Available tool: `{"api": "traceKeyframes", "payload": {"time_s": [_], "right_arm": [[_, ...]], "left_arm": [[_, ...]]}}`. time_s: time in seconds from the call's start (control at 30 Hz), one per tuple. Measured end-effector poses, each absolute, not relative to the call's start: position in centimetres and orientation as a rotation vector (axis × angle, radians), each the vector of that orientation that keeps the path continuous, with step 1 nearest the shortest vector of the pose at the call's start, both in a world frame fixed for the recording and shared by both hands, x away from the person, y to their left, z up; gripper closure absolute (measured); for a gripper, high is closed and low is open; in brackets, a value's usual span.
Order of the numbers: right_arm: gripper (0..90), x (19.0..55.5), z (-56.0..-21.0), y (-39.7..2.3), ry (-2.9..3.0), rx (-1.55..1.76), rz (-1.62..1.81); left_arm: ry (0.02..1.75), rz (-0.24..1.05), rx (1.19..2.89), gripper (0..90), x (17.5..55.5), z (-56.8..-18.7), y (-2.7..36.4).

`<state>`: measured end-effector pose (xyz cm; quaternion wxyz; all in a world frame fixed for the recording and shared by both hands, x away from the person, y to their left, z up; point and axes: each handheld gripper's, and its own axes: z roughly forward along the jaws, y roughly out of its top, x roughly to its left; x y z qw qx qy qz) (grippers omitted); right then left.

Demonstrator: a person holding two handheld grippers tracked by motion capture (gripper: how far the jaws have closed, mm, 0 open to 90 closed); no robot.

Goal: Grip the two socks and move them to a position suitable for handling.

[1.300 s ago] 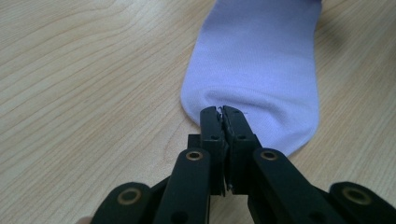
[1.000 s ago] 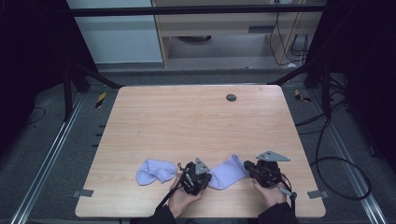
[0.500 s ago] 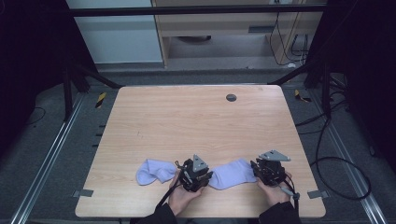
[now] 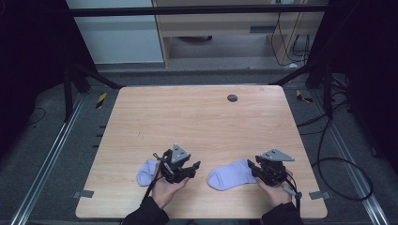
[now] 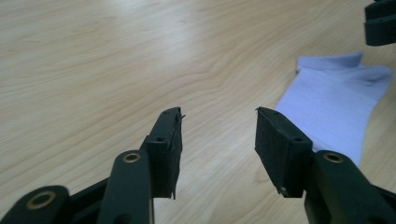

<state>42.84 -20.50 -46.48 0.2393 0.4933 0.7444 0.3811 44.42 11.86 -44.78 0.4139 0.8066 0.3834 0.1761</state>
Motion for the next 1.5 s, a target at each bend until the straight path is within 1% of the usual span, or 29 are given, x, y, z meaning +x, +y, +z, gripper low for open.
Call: {"api": "traceKeyframes", "payload": {"time_s": [0.03,0.07,0.2,0.3,0.5,0.53,0.77,1.03,1.27,1.5], "right_arm": [[61.5,42.9,-46.3,-20.5,2.040,1.347,1.057],[61.5,42.9,-46.3,-20.5,2.040,1.347,1.057],[60.7,43.1,-46.0,-20.1,2.052,1.339,1.082],[60.5,43.1,-45.9,-19.7,2.053,1.339,1.101],[60.2,43.6,-45.1,-18.0,2.079,1.304,1.140],[60.2,43.6,-45.1,-18.0,2.079,1.304,1.140],[60.6,44.3,-44.4,-15.6,2.116,1.256,1.178],[60.6,44.8,-44.2,-13.1,2.161,1.226,1.207],[60.7,45.2,-43.9,-10.1,2.213,1.163,1.232],[61.0,45.4,-43.9,-7.4,2.263,1.114,1.244]], "left_arm": [[0.985,0.449,2.018,48.0,44.6,-44.5,13.0],[0.985,0.449,2.018,47.5,44.6,-44.5,13.0],[1.040,0.468,1.992,45.0,44.8,-43.9,15.9],[1.059,0.476,1.972,43.9,44.7,-43.8,17.1],[1.145,0.516,1.926,43.5,44.5,-43.7,21.1],[1.145,0.516,1.926,43.5,44.5,-43.7,21.1],[1.223,0.546,1.875,44.8,43.9,-43.9,24.6],[1.270,0.562,1.870,46.5,43.4,-44.5,26.6],[1.312,0.569,1.882,48.8,42.9,-45.5,28.3],[1.336,0.547,1.906,50.6,42.5,-46.2,28.9]]}}
